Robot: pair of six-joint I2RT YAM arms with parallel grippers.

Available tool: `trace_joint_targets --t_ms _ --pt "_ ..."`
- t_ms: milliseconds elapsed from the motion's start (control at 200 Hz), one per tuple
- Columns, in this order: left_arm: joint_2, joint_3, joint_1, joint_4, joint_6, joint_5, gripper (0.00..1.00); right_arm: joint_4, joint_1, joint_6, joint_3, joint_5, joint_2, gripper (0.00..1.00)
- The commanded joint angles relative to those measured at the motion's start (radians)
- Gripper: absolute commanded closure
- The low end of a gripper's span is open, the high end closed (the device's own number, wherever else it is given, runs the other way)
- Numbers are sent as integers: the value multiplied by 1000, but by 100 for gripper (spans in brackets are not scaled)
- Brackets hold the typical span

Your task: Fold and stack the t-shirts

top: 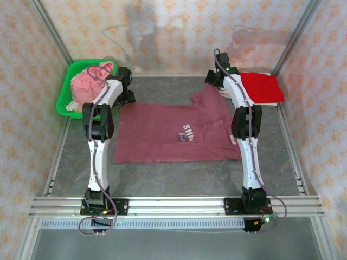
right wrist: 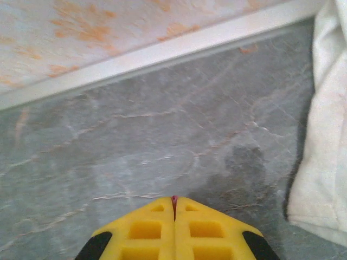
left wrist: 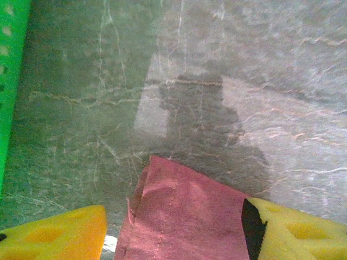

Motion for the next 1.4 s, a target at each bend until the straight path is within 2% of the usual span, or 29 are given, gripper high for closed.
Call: trace_joint_targets --t_ms 0,160,280,305,375,495,731,896,1116,1261,1336,1396 --pt "24 57 4 -23 9 6 38 26 10 15 -15 -2 -59 100" --pt "44 86 3 -28 14 27 57 29 13 16 -35 6 -90 100" --pt "40 83 3 -28 11 29 59 39 13 21 -71 25 -125 100" --pt "40 82 3 -29 10 29 58 42 12 24 -81 27 -134 100" --pt "40 75 3 -33 -1 10 45 61 12 25 -119 23 -160 100" --pt "31 52 4 -32 -19 -32 36 102 10 37 -208 39 -209 100" --pt "46 53 4 -23 -47 -39 35 168 -18 89 -354 78 -278 100" --pt "69 66 4 -40 -58 -29 37 191 -31 107 -405 81 -299 100" --pt "82 68 4 -31 -53 -3 50 199 -39 111 -422 82 -308 100" --pt "75 68 2 -27 -50 17 74 201 -45 114 -441 89 -325 100" --pt "64 67 -1 -25 -46 17 79 205 -50 115 -452 94 -337 100" --pt "53 68 -2 -25 -41 10 88 206 -52 114 -460 102 -345 100"
